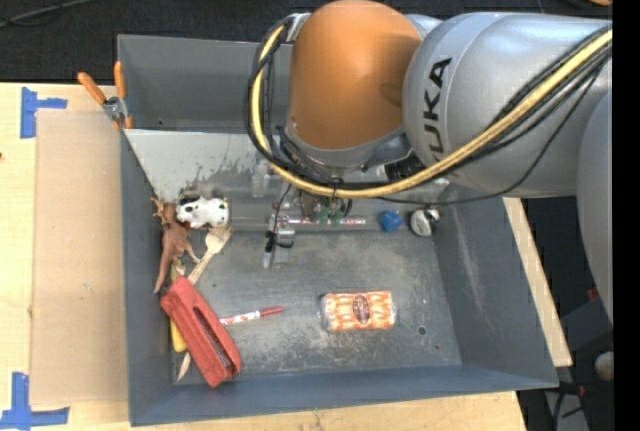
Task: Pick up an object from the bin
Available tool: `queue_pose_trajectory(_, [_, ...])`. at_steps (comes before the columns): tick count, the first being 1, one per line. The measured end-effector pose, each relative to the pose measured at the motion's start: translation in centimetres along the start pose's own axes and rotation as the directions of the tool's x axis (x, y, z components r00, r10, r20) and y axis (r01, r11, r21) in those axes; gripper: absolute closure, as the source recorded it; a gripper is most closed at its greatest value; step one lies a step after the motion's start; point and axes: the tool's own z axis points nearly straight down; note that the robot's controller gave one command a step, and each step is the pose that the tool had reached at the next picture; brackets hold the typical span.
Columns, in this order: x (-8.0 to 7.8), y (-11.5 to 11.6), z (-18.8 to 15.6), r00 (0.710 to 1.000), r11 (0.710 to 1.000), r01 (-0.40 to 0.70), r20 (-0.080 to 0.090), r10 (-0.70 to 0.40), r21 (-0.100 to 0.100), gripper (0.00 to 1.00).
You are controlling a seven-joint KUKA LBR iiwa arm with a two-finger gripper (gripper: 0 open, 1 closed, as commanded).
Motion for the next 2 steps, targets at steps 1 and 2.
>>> queue_pose_trajectory(1, [0.8, -3.5, 3.9, 0.997, 0.997, 0.083, -0.001, -0.083, 0.0, 0.0])
queue_pose_trajectory(2, [6.7, -8.4, 9.1, 0.993, 0.993, 0.119, -0.003, -0.119, -0.001, 0.0])
